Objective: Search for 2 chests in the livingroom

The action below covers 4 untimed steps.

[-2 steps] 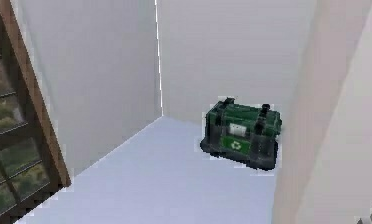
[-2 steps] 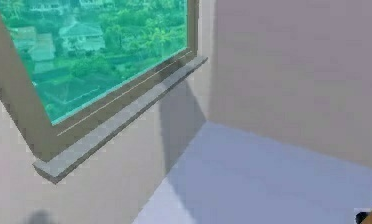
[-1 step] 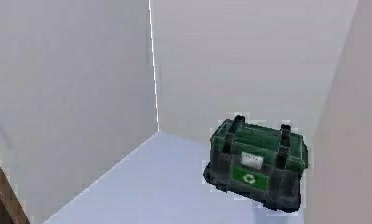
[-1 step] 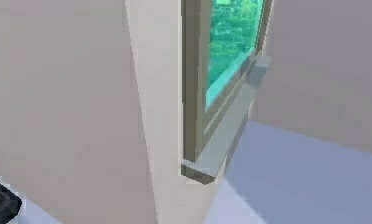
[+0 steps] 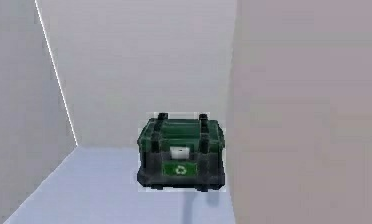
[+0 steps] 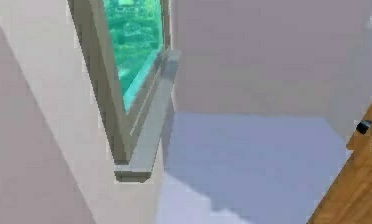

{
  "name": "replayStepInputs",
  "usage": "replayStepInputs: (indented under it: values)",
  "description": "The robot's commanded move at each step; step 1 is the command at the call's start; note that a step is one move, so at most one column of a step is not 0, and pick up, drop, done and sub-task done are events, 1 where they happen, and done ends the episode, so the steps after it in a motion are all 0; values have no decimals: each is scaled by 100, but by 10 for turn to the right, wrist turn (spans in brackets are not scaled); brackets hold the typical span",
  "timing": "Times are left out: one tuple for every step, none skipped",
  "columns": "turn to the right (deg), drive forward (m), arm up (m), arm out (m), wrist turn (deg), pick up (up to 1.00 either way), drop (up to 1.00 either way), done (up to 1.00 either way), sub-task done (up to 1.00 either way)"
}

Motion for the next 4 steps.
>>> replayStepInputs:
  values:
    - [0,70,0,0,0,0,0,0,0]
    - [0,0,0,0,0,0,0,0,100]
    - [-450,0,0,0,0,0,0,0,0]
    - [-450,0,0,0,0,0,0,0,0]
